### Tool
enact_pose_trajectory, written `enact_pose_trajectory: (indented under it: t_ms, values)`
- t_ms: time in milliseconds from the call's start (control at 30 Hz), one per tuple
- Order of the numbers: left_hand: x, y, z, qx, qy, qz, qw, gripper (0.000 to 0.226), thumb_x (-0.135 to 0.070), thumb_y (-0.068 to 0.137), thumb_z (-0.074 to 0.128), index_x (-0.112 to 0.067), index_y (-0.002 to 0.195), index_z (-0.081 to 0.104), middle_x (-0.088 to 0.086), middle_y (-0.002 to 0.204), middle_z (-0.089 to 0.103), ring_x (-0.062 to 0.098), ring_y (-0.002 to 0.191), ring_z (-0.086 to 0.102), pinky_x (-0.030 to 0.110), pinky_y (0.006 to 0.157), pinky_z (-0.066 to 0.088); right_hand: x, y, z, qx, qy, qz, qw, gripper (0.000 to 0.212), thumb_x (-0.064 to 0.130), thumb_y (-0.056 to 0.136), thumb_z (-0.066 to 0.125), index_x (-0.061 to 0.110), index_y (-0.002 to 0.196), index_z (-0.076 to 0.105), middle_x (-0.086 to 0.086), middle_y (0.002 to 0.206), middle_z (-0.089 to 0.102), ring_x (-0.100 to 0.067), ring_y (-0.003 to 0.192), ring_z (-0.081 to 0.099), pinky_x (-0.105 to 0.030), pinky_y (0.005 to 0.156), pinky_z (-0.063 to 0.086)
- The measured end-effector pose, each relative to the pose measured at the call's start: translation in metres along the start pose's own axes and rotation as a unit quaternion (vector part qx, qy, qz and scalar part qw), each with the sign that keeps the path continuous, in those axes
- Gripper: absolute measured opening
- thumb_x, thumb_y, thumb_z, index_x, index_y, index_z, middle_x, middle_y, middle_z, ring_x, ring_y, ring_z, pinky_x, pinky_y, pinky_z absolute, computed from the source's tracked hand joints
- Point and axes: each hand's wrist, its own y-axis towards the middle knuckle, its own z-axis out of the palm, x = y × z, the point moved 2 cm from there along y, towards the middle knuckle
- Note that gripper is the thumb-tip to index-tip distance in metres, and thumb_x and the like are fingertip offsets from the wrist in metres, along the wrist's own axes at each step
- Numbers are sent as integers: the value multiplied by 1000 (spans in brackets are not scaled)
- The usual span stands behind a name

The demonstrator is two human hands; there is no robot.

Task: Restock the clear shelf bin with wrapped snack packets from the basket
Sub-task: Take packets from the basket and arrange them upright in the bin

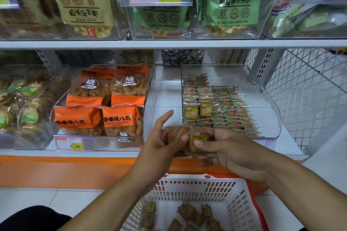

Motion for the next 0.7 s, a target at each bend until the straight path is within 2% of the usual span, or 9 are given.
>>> enact_pose_trajectory:
  t_ms: [100,233,300,367,400,500,567,633,700]
  values:
    - [1,-2,3,29,26,-20,999,69,-7,97,61,-37,152,34,15,97,65,23,99,72,31,87,59,-2,0,1,-8,-45,-12,999,40,18,80,73,16,120,70,-10,117,74,-24,109,71,-27,69,57]
    - [-3,-6,6,52,14,-42,998,69,4,100,50,-38,153,34,13,99,52,26,97,62,47,101,54,-3,-1,2,1,-71,-21,997,41,18,83,71,17,124,67,-5,118,74,-21,108,71,-26,69,57]
    - [-6,-7,7,57,15,-45,997,67,2,101,47,-38,153,34,7,110,57,25,103,62,55,108,46,-3,-1,2,18,-55,-16,998,40,18,83,74,18,122,68,-6,113,76,-18,100,73,-25,68,57]
    - [-8,-8,8,62,7,-41,997,64,-1,102,46,-39,152,36,-8,132,64,25,119,63,54,109,46,-3,-2,3,29,-45,-23,998,36,18,82,77,20,117,73,-8,110,75,-18,96,73,-26,67,56]
    - [-9,-8,9,62,3,-38,997,62,-3,102,47,-40,151,36,-13,136,63,26,121,63,53,108,48,-3,-3,4,29,-49,-34,998,36,19,80,79,22,116,74,-9,112,75,-20,98,73,-27,67,56]
    - [-8,-8,6,28,-11,-28,999,50,-30,99,60,-43,144,45,-11,106,70,19,103,69,48,96,56,-3,-1,5,-21,-156,-116,981,47,26,80,83,31,124,68,0,116,74,-20,105,71,-33,73,57]
    - [-7,-7,0,-3,-40,-40,998,42,-50,92,62,-40,132,61,-5,110,74,20,108,71,43,89,59,0,-3,5,-106,-318,-221,916,50,31,85,80,40,128,58,16,121,67,-8,109,67,-30,86,57]
    - [-8,-7,-4,7,-62,-85,994,44,-59,91,59,-29,121,71,5,121,72,26,113,69,42,88,58,3,-9,8,-143,-487,-327,797,51,24,88,77,40,131,53,24,128,53,-1,116,58,-22,91,52]
    - [-7,-8,-5,29,-74,-136,987,42,-55,95,59,-21,113,75,10,115,73,28,109,71,41,86,57,3,-10,12,-120,-606,-389,683,52,13,88,69,30,135,55,17,133,49,-2,117,53,-19,93,50]
